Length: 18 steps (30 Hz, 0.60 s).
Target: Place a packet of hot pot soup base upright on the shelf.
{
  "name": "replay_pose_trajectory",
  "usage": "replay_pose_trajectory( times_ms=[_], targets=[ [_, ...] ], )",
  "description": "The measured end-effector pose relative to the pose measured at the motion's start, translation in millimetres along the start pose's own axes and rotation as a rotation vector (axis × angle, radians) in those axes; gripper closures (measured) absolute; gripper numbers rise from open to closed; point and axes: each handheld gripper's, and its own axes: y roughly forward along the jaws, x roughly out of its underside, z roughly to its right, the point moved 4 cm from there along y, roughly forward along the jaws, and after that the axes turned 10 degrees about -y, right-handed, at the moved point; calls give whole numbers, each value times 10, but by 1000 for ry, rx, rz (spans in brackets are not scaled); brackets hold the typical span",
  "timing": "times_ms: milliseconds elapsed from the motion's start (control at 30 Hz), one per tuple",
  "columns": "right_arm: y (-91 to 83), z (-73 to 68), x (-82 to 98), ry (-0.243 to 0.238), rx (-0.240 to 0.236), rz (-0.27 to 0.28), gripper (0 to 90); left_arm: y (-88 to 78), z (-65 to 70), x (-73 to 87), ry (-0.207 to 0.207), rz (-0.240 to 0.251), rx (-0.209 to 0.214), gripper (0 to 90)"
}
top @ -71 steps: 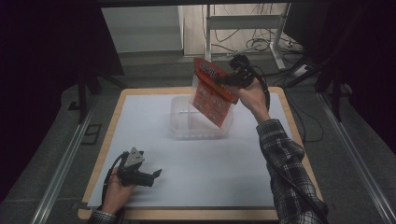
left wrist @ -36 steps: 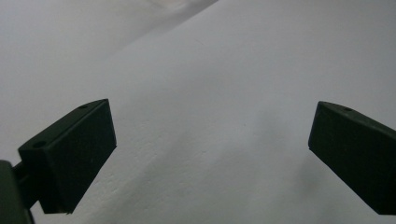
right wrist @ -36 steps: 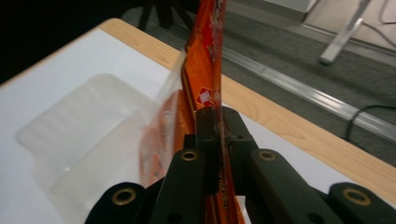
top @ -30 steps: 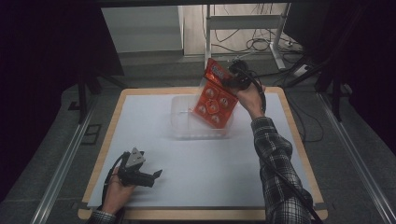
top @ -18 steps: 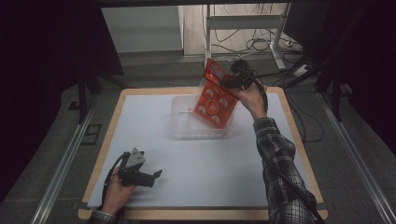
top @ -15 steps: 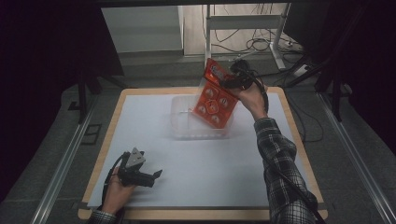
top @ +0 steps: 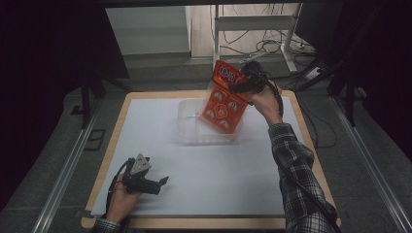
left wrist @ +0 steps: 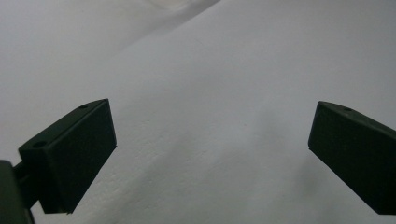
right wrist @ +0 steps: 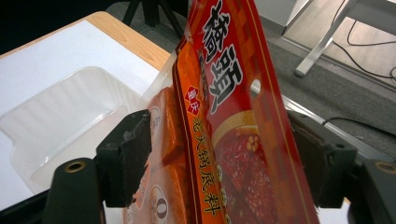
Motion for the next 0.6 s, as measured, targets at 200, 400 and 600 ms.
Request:
replay_pose_trajectory(
  times_ms=[200,400,600],
  targets=[
    [-49,1,7,1,-8,0,212,0,1,0,1,0,-1,5],
    [-135,14,4,3,-22,16,174,0,0,0,1,-1,-2,6],
    [-222,20,1,14,-34,27,152,0,0,-1,2,-1,-3,6]
  ],
)
